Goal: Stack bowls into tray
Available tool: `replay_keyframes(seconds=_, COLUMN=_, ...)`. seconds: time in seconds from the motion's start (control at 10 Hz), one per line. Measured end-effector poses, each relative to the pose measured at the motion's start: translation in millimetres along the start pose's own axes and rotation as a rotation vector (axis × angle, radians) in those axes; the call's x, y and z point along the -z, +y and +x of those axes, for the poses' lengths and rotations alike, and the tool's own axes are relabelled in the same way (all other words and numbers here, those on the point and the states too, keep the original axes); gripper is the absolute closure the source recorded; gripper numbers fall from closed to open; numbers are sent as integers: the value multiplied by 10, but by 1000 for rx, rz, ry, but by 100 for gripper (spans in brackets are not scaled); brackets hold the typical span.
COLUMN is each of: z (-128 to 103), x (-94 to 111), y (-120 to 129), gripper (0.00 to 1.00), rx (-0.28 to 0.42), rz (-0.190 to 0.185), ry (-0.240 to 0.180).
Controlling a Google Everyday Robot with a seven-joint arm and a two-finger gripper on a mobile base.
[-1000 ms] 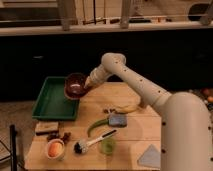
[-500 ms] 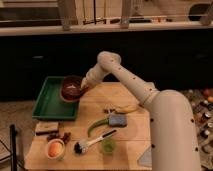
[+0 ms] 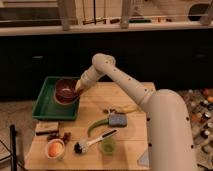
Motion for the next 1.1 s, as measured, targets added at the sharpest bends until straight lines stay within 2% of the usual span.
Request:
replay_keyframes(seconds=0.5, z=74, x=-145, y=-109, gripper=100, rx=-25, rz=11, ry=20)
replay_keyframes(seconds=1.1, z=50, x=-463, y=-315, gripper=100, rx=-34, rz=21, ry=0)
